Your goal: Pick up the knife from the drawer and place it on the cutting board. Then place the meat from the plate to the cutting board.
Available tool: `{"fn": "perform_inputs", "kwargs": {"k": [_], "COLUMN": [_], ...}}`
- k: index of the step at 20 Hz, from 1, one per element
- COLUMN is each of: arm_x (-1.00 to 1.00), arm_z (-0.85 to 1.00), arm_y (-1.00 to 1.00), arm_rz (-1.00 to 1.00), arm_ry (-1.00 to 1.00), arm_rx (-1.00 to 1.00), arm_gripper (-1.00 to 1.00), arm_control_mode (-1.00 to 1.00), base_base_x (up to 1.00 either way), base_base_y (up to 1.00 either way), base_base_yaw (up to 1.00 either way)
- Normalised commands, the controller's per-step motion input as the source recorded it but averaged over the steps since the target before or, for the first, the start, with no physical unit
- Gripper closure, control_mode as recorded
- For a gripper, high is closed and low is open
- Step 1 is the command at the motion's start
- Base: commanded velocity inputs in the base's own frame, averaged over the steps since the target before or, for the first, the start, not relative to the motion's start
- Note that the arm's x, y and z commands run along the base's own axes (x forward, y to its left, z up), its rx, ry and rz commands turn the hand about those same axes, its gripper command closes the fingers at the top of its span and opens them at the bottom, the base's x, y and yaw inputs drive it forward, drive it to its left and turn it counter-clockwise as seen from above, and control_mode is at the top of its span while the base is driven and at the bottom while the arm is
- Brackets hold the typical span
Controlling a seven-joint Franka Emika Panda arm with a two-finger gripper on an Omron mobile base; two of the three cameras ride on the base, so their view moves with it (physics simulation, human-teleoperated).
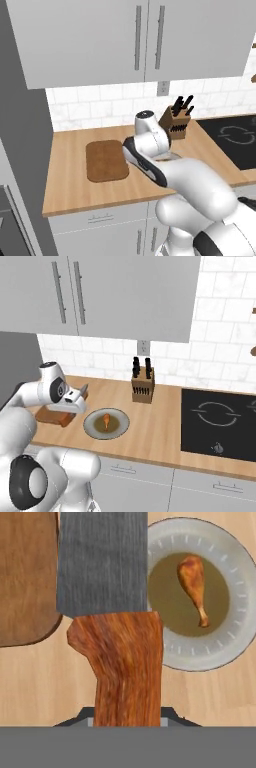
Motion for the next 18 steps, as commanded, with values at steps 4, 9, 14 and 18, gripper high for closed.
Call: {"fn": "perform_inputs", "kwargs": {"k": [4,9,14,18], "arm_x": [0.48,0.39,0.36,0.31], "arm_z": [-0.37,-0.14,-0.04,-0.14], "arm_y": [0.78,0.72,0.51,0.20], "arm_rz": [0.01,0.00,0.00,0.00], "arm_ry": [0.08,0.04,0.01,0.00], "arm_rx": [0.03,0.03,0.00,0.00], "arm_gripper": [1.00,1.00,1.00,1.00], "arm_control_mode": [-1.00,-1.00,-1.00,-1.00], "base_base_x": [0.00,0.00,0.00,0.00], "base_base_y": [0.00,0.00,0.00,0.00], "base_base_yaw": [0.00,0.00,0.00,0.00]}}
